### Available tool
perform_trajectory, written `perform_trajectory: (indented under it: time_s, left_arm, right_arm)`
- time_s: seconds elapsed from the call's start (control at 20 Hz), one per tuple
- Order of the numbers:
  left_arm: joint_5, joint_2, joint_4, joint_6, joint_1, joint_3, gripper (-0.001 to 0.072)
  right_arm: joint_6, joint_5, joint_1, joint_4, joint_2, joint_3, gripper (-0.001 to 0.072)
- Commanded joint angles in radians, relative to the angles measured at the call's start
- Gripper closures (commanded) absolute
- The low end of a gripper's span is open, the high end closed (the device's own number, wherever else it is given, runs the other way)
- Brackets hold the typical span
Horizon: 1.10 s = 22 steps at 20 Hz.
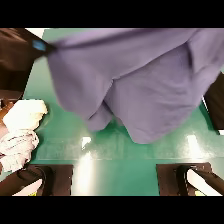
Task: Fold the shirts.
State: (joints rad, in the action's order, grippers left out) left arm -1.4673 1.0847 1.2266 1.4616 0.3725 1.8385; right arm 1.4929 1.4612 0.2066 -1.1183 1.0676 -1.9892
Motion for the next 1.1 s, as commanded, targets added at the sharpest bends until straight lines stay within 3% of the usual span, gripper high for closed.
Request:
perform_trajectory:
  time_s: [0.0, 0.15, 0.25, 0.4, 0.45, 0.5, 0.55, 0.6, 0.65, 0.7, 0.75, 0.8, 0.9, 1.05]
  left_arm:
    - [-0.006, 0.131, 0.039, -0.036, -0.001, -0.137, 0.0675]
    - [0.037, 0.312, 0.076, -0.105, -0.001, -0.158, 0.0675]
    - [0.151, 0.413, 0.123, -0.104, -0.004, -0.158, 0.0674]
    - [0.299, 0.494, 0.121, 0.019, -0.048, -0.158, 0.0674]
    - [0.32, 0.496, 0.12, 0.034, -0.066, -0.158, 0.0568]
    - [0.328, 0.494, 0.119, 0.037, -0.088, -0.155, 0.0221]
    - [0.306, 0.494, 0.118, 0.055, -0.111, -0.141, 0.0047]
    - [0.26, 0.493, 0.116, 0.058, -0.137, -0.123, 0.005]
    - [0.202, 0.493, 0.11, 0.059, -0.16, -0.106, 0.005]
    - [0.133, 0.493, 0.091, 0.06, -0.179, -0.095, 0.0051]
    - [0.074, 0.489, 0.076, 0.06, -0.189, -0.097, 0.0076]
    - [0.02, 0.484, 0.075, 0.057, -0.188, -0.106, 0.0165]
    - [-0.008, 0.461, 0.055, 0.058, -0.175, -0.16, 0.0161]
    - [0.054, 0.377, 0.025, 0.078, -0.116, -0.346, 0.0161]
  right_arm:
    - [0.017, 0.026, -0.162, -0.135, 0.17, 0.055, 0.0697]
    - [0.017, -0.103, -0.288, -0.321, 0.295, 0.182, 0.0697]
    - [0.026, -0.213, -0.318, -0.332, 0.362, 0.251, 0.0697]
    - [0.091, -0.33, -0.319, -0.333, 0.439, 0.299, 0.0695]
    - [0.101, -0.351, -0.313, -0.333, 0.456, 0.302, 0.0694]
    - [0.108, -0.367, -0.305, -0.33, 0.466, 0.302, 0.0693]
    - [0.109, -0.379, -0.296, -0.32, 0.467, 0.302, 0.0687]
    - [0.109, -0.386, -0.283, -0.314, 0.465, 0.299, 0.0574]
    - [0.109, -0.376, -0.269, -0.314, 0.465, 0.285, 0.0318]
    - [0.113, -0.344, -0.254, -0.314, 0.465, 0.264, 0.0238]
    - [0.115, -0.305, -0.24, -0.313, 0.465, 0.24, 0.0239]
    - [0.115, -0.267, -0.226, -0.313, 0.464, 0.219, 0.024]
    - [0.114, -0.22, -0.217, -0.314, 0.449, 0.209, 0.0241]
    - [0.113, -0.187, -0.214, -0.315, 0.42, 0.209, 0.0241]
